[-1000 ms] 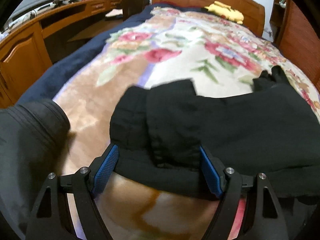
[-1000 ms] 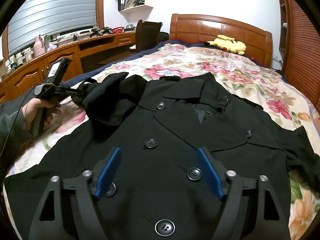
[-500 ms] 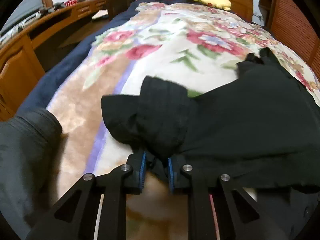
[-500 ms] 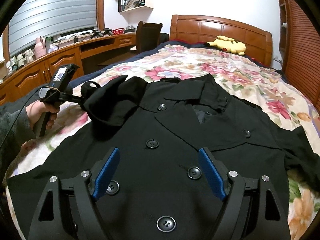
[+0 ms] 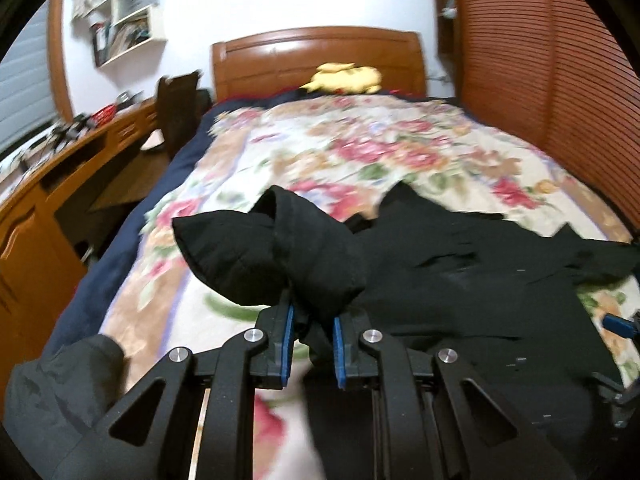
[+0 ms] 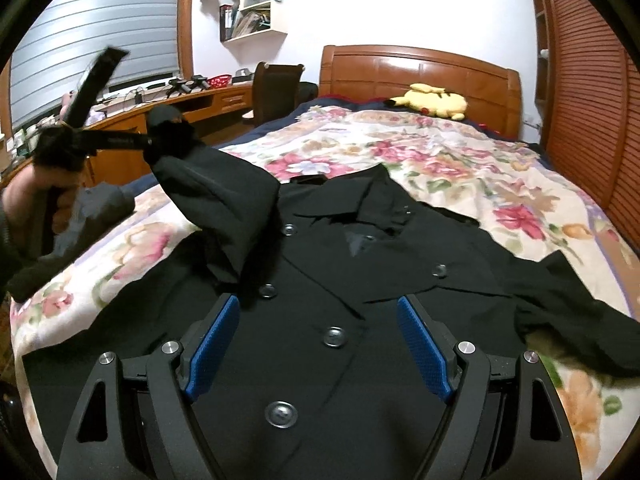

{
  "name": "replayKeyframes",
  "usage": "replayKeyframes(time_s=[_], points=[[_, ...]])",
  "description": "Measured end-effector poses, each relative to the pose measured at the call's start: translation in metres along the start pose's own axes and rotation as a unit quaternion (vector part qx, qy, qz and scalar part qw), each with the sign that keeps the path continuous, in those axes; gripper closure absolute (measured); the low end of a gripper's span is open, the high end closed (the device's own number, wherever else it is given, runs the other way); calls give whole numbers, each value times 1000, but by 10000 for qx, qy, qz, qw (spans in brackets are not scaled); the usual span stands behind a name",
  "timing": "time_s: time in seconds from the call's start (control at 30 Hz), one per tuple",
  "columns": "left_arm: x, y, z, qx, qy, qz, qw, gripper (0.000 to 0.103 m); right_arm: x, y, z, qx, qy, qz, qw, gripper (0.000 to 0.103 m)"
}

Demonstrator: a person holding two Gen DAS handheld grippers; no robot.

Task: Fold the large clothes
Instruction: 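Lower the sleeve onto the coat front and open the left tool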

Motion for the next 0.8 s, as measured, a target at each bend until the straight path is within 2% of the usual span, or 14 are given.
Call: replayKeyframes(time_s=[0.4, 0.63, 0.8], points=[[9, 105, -37, -794, 255, 685, 9942, 86, -7, 11, -19, -318, 23, 191, 9993, 21], [4, 134, -46, -996, 226, 801, 9915, 83, -7, 14, -25, -401, 45, 308, 9987, 21], [-1, 143, -58, -1215, 271, 820, 9888, 50, -9, 15, -26, -421, 38, 357, 9985, 21]])
Point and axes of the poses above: each gripper's, at about its wrist camera, not at the fingertips, and z roughly the way its jaws point, y to its right, x to its top, the point moved 3 cm from there along z, roughly the way its jaws point, and after that the axes turned 2 degrees about -y, right-handed, at the moved point
